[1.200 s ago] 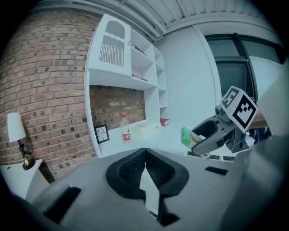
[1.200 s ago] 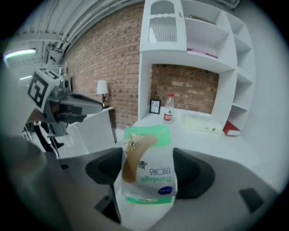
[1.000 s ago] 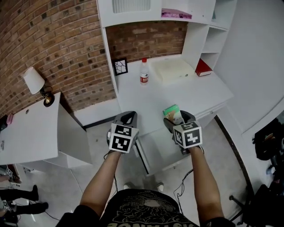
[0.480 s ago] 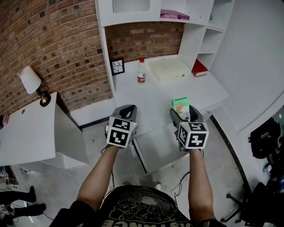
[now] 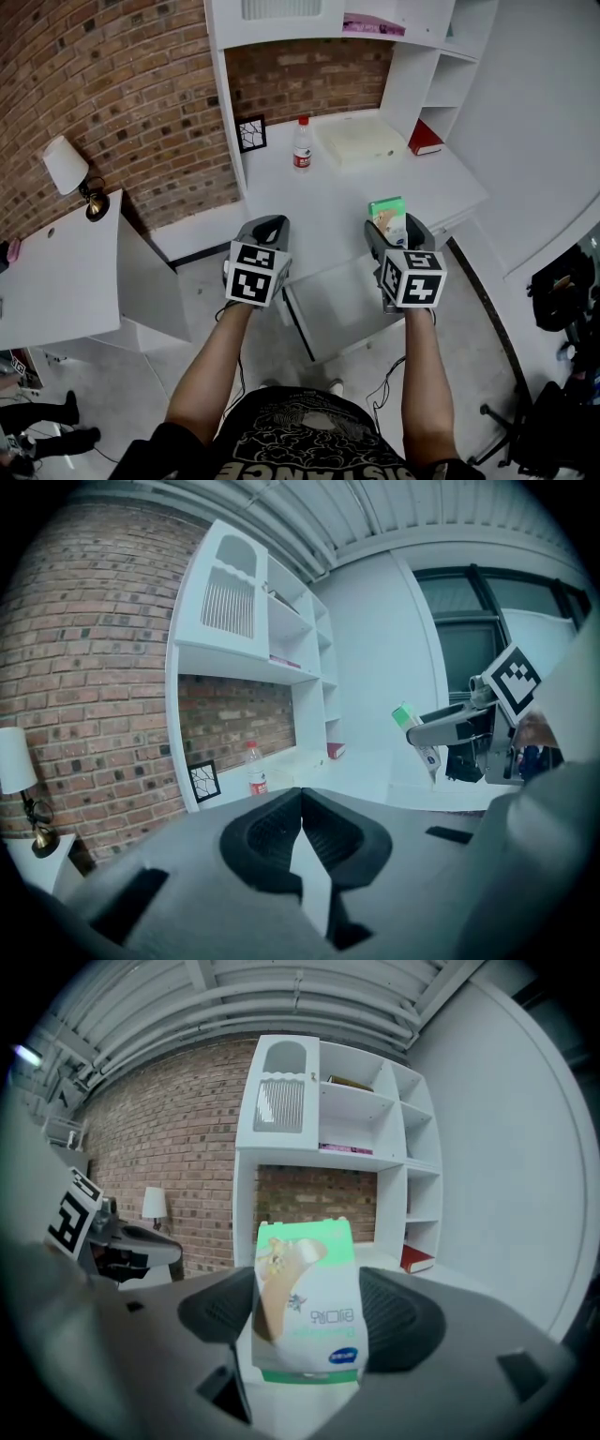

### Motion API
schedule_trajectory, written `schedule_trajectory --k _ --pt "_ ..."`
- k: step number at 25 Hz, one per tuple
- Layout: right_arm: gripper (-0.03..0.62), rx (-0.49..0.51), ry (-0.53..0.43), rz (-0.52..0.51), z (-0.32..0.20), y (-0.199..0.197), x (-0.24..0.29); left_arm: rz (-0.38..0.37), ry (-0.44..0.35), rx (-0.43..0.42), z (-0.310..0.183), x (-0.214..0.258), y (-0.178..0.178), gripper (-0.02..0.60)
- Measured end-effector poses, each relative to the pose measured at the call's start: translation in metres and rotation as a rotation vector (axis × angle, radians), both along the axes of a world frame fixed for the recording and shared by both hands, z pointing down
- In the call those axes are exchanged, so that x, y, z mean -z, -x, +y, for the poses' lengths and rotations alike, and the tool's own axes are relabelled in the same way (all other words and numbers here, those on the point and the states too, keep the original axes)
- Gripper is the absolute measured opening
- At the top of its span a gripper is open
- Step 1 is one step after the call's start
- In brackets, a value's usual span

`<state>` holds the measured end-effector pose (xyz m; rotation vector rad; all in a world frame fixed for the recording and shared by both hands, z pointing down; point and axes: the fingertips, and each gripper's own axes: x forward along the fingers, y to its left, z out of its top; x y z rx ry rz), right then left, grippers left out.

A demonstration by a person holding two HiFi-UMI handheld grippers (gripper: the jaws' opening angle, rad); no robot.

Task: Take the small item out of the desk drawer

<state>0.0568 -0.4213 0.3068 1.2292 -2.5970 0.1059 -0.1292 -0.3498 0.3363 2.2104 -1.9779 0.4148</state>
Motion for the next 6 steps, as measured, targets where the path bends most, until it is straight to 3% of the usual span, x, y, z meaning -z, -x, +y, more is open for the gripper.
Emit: schedule_trajectory --k 6 --pt "0.348 0.004 -0.006 -0.003 -0.0025 0.0034 -0.0006 -0.005 -0.001 0.001 -0.0021 -0.0022 0.0016 0.006"
